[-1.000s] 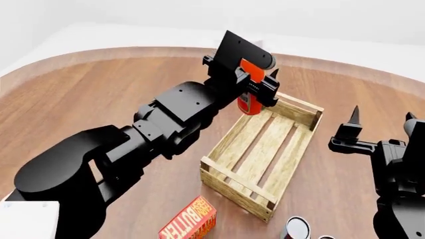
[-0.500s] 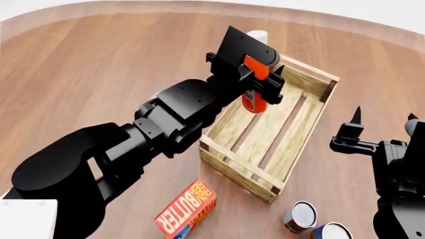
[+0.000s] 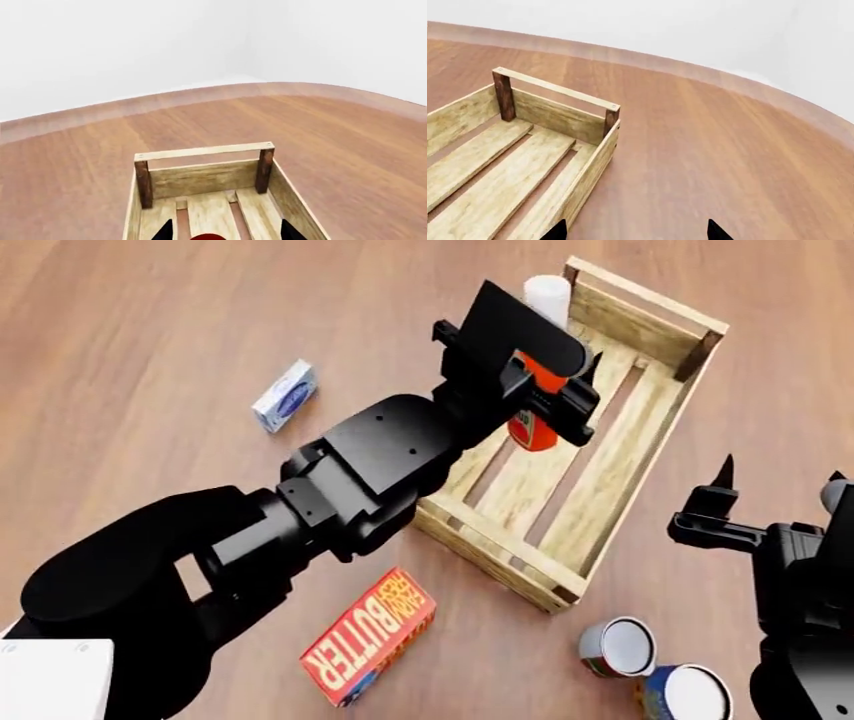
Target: Pick up the ketchup, and put it in the wooden tray.
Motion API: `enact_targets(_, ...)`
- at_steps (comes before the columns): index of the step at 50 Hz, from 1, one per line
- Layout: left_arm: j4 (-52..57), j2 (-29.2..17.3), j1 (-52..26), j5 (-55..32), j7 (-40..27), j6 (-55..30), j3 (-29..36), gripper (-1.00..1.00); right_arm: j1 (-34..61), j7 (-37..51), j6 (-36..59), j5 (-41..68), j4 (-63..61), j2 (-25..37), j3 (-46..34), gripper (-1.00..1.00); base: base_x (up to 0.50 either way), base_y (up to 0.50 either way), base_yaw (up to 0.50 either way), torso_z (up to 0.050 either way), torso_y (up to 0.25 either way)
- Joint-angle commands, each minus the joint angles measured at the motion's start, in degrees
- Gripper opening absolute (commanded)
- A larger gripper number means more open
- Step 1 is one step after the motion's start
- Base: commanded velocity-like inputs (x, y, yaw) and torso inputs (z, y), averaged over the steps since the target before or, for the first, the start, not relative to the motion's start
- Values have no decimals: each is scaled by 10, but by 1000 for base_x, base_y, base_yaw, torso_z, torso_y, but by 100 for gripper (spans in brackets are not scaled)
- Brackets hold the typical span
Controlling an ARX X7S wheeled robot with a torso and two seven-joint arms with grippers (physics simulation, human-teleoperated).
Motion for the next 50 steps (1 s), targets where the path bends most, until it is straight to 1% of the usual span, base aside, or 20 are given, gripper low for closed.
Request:
enact_targets(1,25,1,-2,59,-36,65,-9,-100,1,13,4,0,-1,-6,5,100,0,0,0,10,-236)
enact_targets(14,30,1,-2,66,-45,72,-9,-100,1,17,4,2,-1,-6,6,100,0,1,0,10,-233)
enact_targets(37,24,1,15,95,-41,69,-10,-100,1,25,5,4,-1,-8,8,100,0,0,0,0,-2)
enact_targets(50,24,1,15,95,-41,69,-10,-100,3,32,12,8,-2,-9,11,100,0,0,0,0,0)
